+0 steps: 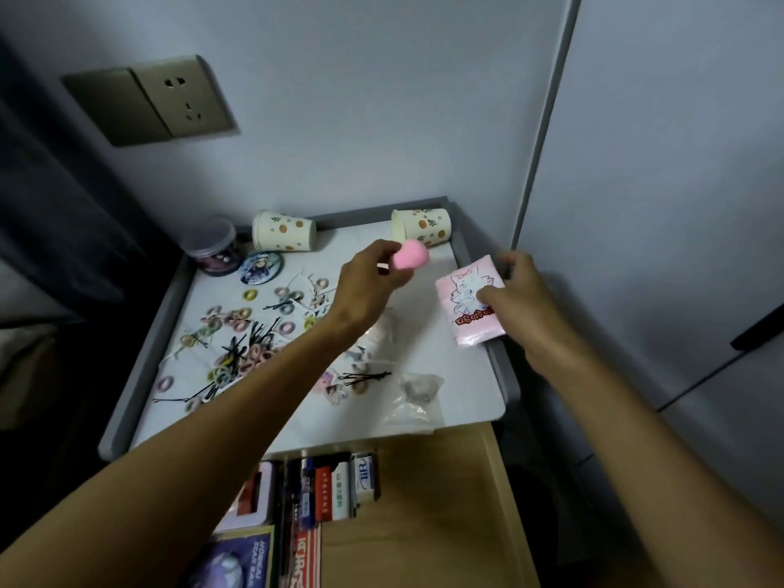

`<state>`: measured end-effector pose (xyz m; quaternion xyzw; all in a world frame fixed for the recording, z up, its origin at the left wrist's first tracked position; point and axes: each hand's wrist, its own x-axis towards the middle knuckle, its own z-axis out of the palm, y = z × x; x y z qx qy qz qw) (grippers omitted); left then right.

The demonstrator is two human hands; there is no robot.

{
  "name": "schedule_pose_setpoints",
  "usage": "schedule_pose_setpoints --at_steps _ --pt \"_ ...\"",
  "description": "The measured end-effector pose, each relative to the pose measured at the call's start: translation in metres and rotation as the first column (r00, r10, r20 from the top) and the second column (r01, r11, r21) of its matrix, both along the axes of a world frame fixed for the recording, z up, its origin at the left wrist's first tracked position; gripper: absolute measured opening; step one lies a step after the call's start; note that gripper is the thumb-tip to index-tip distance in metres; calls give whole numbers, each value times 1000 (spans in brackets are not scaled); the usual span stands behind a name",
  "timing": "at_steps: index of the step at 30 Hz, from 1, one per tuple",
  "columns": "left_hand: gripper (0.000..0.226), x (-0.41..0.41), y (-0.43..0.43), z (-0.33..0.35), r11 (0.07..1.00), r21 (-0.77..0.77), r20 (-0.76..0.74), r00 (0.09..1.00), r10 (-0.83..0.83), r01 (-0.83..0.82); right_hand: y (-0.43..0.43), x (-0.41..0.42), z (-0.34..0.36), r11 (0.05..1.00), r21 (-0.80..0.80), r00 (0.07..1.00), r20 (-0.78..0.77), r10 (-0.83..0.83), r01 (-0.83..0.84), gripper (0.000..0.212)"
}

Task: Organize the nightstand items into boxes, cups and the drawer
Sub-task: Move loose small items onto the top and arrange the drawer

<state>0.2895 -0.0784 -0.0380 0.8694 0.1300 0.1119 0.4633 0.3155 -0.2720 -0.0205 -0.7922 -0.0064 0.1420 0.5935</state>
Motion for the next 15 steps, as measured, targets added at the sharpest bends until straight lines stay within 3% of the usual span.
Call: schedule_pose_setpoints --at_steps 2,4,7,9,13,15 --pt "37 -23 12 11 994 -10 6 994 -110 110 9 -7 2 989 -26 990 8 144 -144 58" --pt "38 -40 17 20 972 41 -4 973 -232 232 15 -14 6 958 -51 959 4 282 -282 53" --pt "35 -70 21 29 906 279 -1 944 -330 317 27 -30 9 873 -137 881 3 473 -468 45" --pt "36 -85 23 28 885 343 16 940 -340 314 32 -43 10 814 -167 827 -12 562 -556 52" --pt "36 -108 34 27 952 66 -3 954 -301 300 46 -63 8 776 -38 777 -54 627 -629 41" --pt "34 -113 36 28 954 32 -4 954 -299 299 53 -68 11 788 24 785 -75 615 -615 26"
